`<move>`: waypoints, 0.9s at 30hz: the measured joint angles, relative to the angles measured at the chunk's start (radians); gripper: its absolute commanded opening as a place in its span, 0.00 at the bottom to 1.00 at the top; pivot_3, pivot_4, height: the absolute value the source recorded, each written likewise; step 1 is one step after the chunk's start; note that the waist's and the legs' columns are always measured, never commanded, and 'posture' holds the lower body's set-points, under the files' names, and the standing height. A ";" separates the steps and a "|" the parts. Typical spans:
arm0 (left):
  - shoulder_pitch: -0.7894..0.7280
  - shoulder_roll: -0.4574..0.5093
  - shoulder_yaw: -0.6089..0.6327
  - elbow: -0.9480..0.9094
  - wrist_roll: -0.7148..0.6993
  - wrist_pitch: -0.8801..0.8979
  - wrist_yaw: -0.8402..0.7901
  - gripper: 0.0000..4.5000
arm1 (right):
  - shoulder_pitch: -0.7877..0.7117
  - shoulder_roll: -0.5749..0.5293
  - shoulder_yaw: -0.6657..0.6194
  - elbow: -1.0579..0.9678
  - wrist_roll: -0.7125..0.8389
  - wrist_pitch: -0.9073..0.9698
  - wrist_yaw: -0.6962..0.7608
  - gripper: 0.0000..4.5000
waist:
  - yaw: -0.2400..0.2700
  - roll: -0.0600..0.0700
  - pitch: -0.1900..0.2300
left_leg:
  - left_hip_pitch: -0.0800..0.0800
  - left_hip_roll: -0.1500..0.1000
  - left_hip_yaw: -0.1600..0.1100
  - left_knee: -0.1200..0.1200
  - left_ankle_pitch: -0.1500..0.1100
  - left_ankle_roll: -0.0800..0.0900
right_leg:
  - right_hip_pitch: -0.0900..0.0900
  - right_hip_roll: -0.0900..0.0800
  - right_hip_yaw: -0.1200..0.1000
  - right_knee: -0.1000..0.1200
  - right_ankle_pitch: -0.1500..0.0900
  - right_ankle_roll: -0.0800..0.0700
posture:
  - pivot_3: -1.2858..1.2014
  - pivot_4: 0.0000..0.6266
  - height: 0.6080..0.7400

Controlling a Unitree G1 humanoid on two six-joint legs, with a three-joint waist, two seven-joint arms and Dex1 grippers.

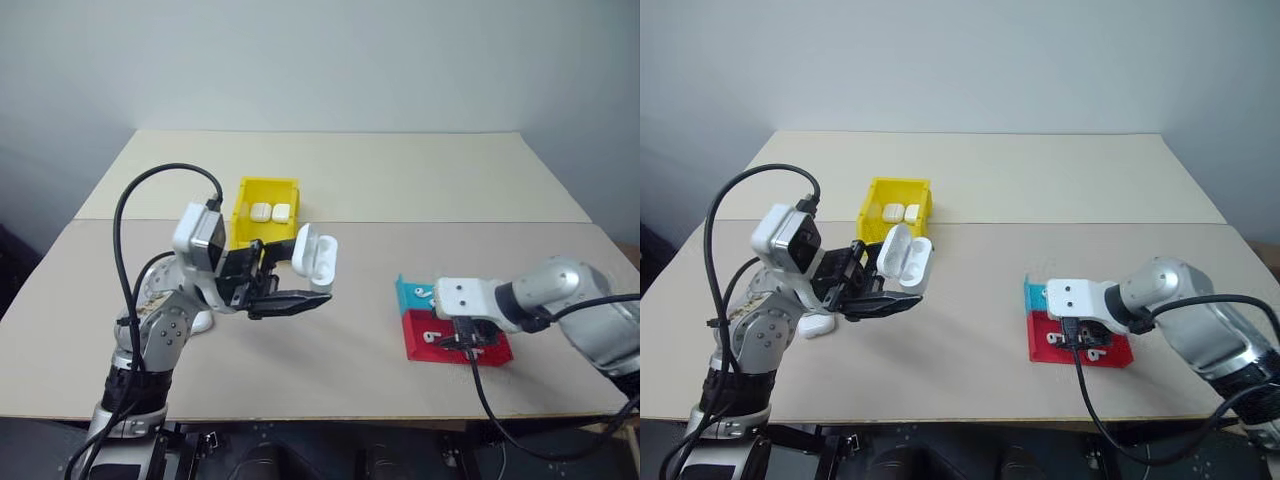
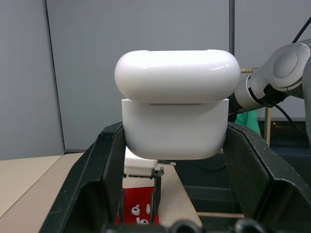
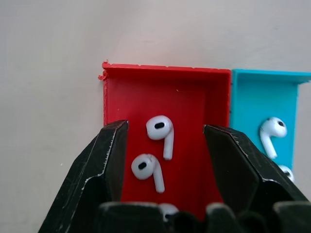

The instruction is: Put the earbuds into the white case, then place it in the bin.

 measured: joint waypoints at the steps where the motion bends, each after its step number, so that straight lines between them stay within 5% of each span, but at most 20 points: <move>1: 0.004 0.001 0.000 -0.006 0.000 0.001 0.003 0.61 | -0.007 0.012 0.007 0.014 -0.016 -0.012 0.004 0.65 | 0.000 0.000 0.000 | 0.000 0.000 0.000 0.000 0.000 0.000 | 0.000 0.000 0.000 0.000 0.000 0.000 | 0.52 0.24 1.00; 22: 0.097 0.020 0.019 -0.125 -0.025 0.018 0.111 0.61 | -0.047 0.100 0.043 0.150 -0.134 -0.150 0.109 0.65 | -0.001 0.000 0.000 | 0.000 0.000 0.000 0.000 0.000 -0.001 | 0.001 0.000 0.000 0.000 0.000 0.000 | 0.52 0.24 1.00; 27: 0.101 0.022 0.020 -0.148 -0.042 0.021 0.126 0.61 | -0.047 0.103 0.042 0.155 -0.156 -0.182 0.114 0.39 | 0.000 0.000 0.000 | 0.001 0.000 0.000 0.000 0.000 -0.001 | 0.001 0.000 0.000 0.000 0.000 0.000 | 0.52 0.24 1.00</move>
